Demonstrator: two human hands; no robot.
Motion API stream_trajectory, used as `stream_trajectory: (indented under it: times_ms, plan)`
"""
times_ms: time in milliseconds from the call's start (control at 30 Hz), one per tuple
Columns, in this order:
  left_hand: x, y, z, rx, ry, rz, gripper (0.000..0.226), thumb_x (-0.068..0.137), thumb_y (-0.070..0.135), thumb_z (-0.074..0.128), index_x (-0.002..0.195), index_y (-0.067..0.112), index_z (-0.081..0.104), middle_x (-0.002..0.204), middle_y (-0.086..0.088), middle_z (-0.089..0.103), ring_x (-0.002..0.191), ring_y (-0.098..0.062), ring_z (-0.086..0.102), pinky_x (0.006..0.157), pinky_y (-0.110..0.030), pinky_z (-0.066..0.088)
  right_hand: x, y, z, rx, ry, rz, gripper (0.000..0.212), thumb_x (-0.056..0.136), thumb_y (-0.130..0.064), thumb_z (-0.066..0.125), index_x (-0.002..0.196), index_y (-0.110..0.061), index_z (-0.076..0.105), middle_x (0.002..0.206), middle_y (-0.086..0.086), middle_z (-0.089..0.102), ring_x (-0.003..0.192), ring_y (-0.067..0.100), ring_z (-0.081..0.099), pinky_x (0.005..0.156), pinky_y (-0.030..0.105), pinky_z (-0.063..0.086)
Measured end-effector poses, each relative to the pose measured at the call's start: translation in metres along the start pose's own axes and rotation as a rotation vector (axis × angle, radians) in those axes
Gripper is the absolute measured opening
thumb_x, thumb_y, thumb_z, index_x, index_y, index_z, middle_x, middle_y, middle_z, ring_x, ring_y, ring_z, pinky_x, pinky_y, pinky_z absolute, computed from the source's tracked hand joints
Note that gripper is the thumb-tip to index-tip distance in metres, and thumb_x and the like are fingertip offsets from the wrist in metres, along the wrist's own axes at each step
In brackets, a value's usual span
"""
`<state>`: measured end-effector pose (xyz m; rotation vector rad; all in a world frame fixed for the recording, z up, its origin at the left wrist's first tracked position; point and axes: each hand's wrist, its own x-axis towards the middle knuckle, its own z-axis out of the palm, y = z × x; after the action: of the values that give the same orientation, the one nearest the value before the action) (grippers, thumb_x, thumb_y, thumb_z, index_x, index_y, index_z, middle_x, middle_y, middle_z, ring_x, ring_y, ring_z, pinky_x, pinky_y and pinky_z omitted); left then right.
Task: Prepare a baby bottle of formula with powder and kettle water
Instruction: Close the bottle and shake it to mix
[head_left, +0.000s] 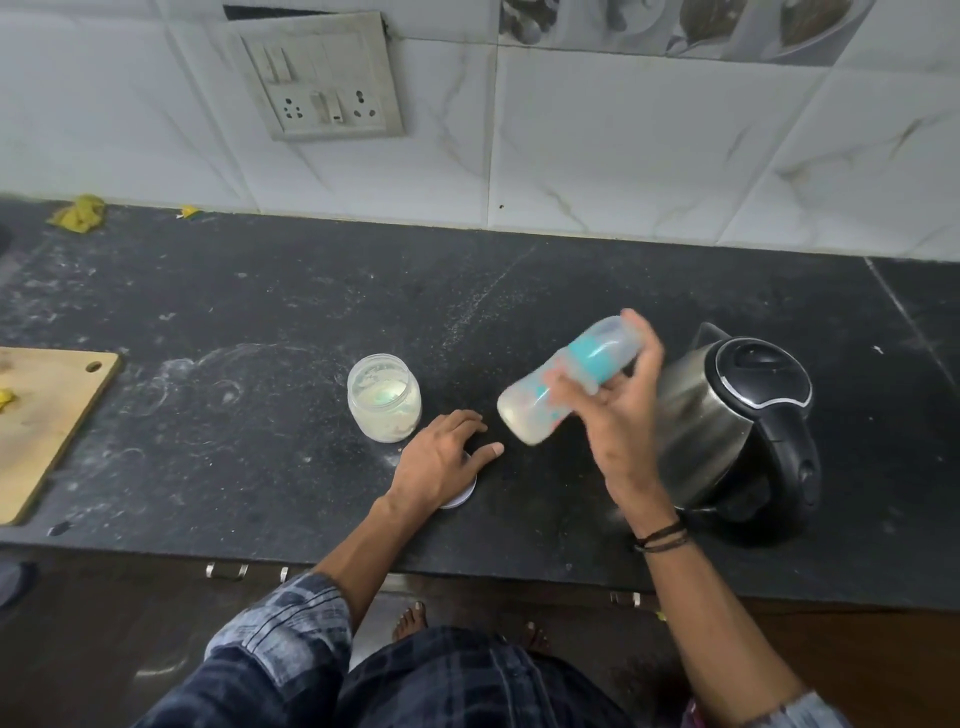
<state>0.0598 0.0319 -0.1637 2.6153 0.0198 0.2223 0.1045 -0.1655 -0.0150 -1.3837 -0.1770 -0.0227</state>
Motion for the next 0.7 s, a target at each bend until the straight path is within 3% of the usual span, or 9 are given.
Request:
stream_trajectory:
  times_ms: [67,167,233,300,433,467,533,600,700]
  plan:
    - [0.0,0.0,-0.004,0.016,-0.006,0.013,0.063,0.093,0.068,0.041,0.117,0.018,0.071,0.129,0.007,0.065,0.109,-0.017,0.062,0.095,-0.03,0.048,0.001,-0.004,-0.003,-0.06,-0.046,-0.027,0.091,0.078,0.006,0.083,0.147,-0.026,0.034,0.131,0.002,0.055,0.106,0.02,0.068,0.091,0.039,0.06]
    - [0.0,0.002,-0.011,0.003,0.006,0.02,0.066,0.093,0.068,0.04,0.118,0.016,0.071,0.13,0.004,0.066,0.115,-0.017,0.063,0.099,-0.029,0.045,0.007,-0.011,-0.003,0.129,0.177,-0.045,0.085,0.084,0.003,0.079,0.148,-0.023,0.031,0.138,0.012,0.055,0.108,0.019,0.068,0.093,0.051,0.059]
    - [-0.003,0.003,-0.013,-0.026,0.007,0.024,0.066,0.093,0.067,0.039,0.12,0.015,0.071,0.131,0.002,0.067,0.118,-0.016,0.061,0.102,-0.029,0.043,0.009,-0.014,0.0,0.083,0.085,0.004,0.085,0.082,0.002,0.081,0.147,-0.024,0.033,0.137,0.014,0.054,0.106,0.02,0.069,0.093,0.048,0.06]
    - [-0.006,0.002,-0.013,-0.078,0.01,0.02,0.064,0.093,0.065,0.04,0.12,0.015,0.071,0.129,0.002,0.067,0.12,-0.016,0.06,0.103,-0.028,0.042,0.007,-0.01,-0.003,-0.062,-0.07,0.014,0.087,0.08,0.006,0.082,0.147,-0.025,0.035,0.13,0.004,0.058,0.104,0.018,0.07,0.09,0.038,0.06]
    - [-0.007,0.002,-0.013,-0.211,0.02,-0.073,0.057,0.095,0.061,0.04,0.116,0.019,0.072,0.123,0.006,0.07,0.119,-0.01,0.058,0.098,-0.013,0.036,0.011,-0.016,-0.003,0.115,0.181,-0.046,0.088,0.084,-0.001,0.081,0.152,-0.023,0.029,0.138,0.009,0.054,0.11,0.019,0.069,0.098,0.055,0.056]
    - [-0.009,0.001,-0.013,-0.23,0.032,-0.091,0.056,0.095,0.06,0.041,0.116,0.019,0.072,0.122,0.007,0.07,0.119,-0.008,0.058,0.097,-0.008,0.033,0.012,-0.016,0.0,0.113,0.177,-0.034,0.089,0.084,0.0,0.08,0.153,-0.022,0.028,0.139,0.009,0.053,0.11,0.018,0.069,0.098,0.055,0.056]
    - [-0.012,-0.003,-0.011,-0.267,0.054,-0.094,0.051,0.096,0.057,0.044,0.115,0.019,0.073,0.121,0.008,0.07,0.118,-0.005,0.057,0.097,-0.003,0.03,0.011,-0.014,0.002,-0.011,-0.011,0.015,0.091,0.081,0.004,0.081,0.152,-0.023,0.03,0.134,0.005,0.057,0.105,0.018,0.07,0.094,0.046,0.059]
    - [-0.013,-0.004,-0.011,-0.324,0.051,-0.107,0.048,0.097,0.055,0.046,0.115,0.019,0.073,0.121,0.01,0.07,0.117,0.001,0.055,0.101,-0.009,0.035,0.008,-0.016,-0.001,-0.081,-0.089,0.005,0.09,0.079,0.007,0.081,0.149,-0.024,0.034,0.129,-0.006,0.061,0.103,0.017,0.07,0.091,0.039,0.06]
    - [-0.013,-0.005,-0.011,-0.401,0.029,-0.15,0.051,0.096,0.058,0.045,0.115,0.021,0.074,0.121,0.013,0.069,0.118,0.003,0.055,0.104,-0.024,0.042,0.015,-0.022,-0.001,0.123,0.183,-0.04,0.087,0.086,0.002,0.078,0.152,-0.022,0.028,0.136,0.001,0.058,0.112,0.018,0.069,0.097,0.057,0.056]
